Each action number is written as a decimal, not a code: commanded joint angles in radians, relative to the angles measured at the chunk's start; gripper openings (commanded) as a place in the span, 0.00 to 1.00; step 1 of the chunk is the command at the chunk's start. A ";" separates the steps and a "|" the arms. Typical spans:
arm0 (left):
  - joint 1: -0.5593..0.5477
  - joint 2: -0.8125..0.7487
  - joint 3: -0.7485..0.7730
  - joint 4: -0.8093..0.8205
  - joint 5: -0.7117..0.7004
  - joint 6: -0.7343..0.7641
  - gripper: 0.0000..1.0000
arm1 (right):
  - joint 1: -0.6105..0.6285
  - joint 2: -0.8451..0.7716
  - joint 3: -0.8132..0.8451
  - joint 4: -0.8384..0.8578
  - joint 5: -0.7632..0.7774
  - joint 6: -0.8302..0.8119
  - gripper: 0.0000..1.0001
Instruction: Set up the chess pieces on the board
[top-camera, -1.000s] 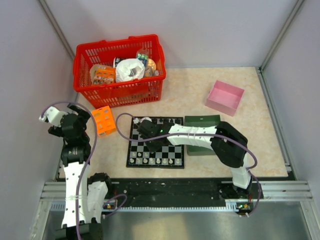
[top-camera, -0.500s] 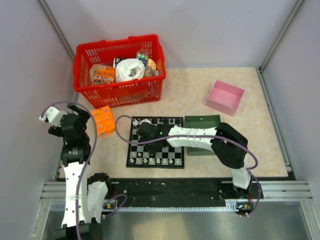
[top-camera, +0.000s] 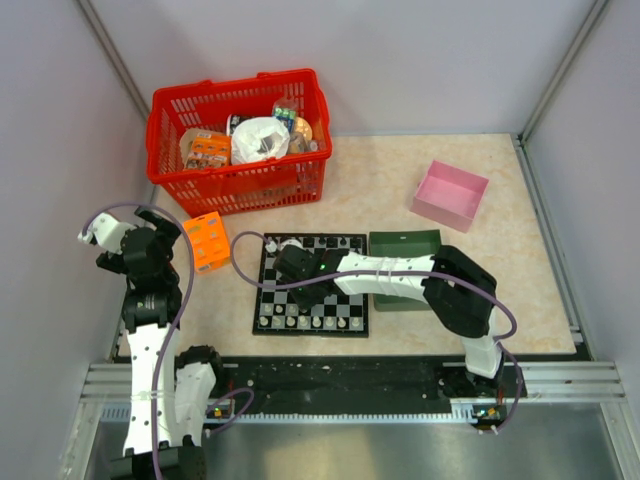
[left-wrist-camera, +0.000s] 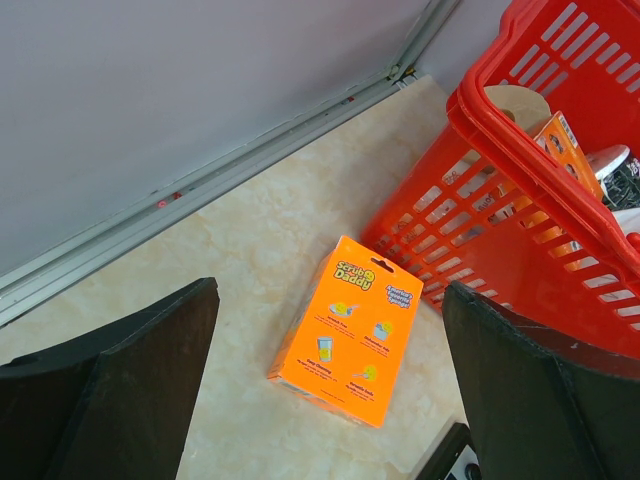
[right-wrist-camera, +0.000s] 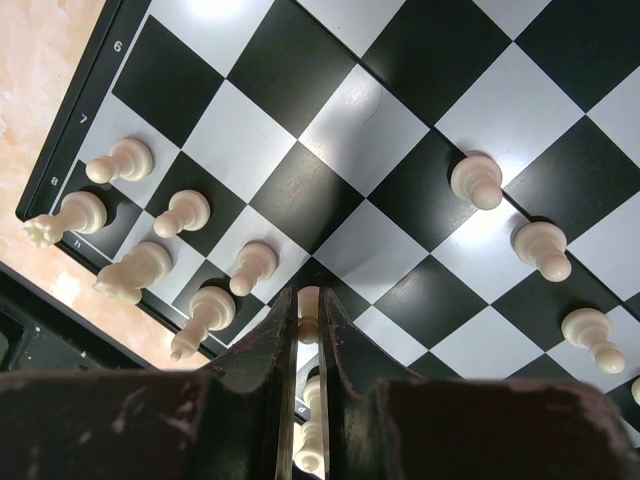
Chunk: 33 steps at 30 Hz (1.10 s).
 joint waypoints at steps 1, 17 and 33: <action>0.005 -0.007 -0.001 0.046 0.006 -0.002 0.99 | 0.018 -0.036 -0.028 -0.051 -0.016 0.012 0.09; 0.005 0.004 0.000 0.053 0.025 -0.012 0.99 | 0.009 -0.033 0.029 -0.039 0.031 -0.008 0.28; 0.005 0.010 0.008 0.061 0.035 -0.018 0.99 | -0.052 -0.099 0.078 -0.005 0.004 -0.040 0.32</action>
